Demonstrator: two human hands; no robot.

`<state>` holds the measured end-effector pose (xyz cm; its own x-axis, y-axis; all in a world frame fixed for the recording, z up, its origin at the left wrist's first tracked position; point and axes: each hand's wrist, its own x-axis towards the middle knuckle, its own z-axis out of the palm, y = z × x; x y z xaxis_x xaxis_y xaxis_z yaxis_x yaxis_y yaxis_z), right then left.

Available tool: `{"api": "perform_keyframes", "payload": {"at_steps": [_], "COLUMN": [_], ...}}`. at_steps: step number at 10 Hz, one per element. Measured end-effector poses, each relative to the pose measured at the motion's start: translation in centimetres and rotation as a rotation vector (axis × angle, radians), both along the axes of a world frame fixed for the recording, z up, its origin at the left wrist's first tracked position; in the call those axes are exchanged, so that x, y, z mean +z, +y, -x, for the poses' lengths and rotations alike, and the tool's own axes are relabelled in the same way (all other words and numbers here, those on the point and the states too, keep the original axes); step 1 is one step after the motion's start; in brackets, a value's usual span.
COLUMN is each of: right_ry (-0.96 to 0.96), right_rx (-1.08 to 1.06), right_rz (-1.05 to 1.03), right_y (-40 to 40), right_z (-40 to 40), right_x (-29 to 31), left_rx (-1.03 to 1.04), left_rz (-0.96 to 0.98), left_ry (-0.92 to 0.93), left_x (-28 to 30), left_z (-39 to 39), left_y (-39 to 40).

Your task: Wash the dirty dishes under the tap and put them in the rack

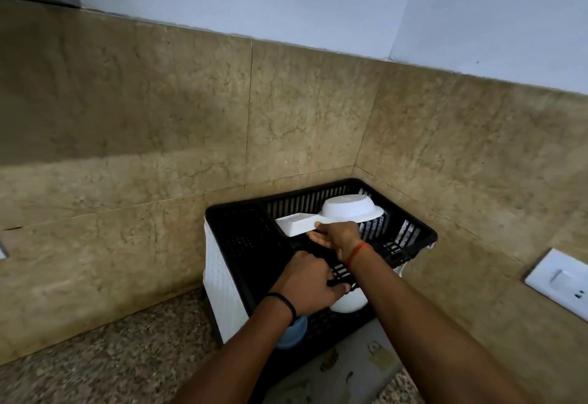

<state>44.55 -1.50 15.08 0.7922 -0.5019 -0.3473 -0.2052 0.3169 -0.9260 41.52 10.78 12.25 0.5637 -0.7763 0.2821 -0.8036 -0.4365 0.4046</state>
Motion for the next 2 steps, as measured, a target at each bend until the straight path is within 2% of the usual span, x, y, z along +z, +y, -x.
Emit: {"api": "perform_keyframes", "payload": {"at_steps": [1,2], "right_ry": [0.01,-0.07], "right_rx": [0.026,0.059], "right_rz": [0.047,0.118], "right_y": [-0.4,-0.9], "right_z": [2.5,5.9], "right_x": [0.7,1.6], "left_rx": [0.032,0.111], "left_rz": [0.079,0.091], "left_ry": [0.023,-0.112], "left_x": [0.5,1.6], "left_z": [0.6,1.3], "left_y": [0.2,0.4]}}
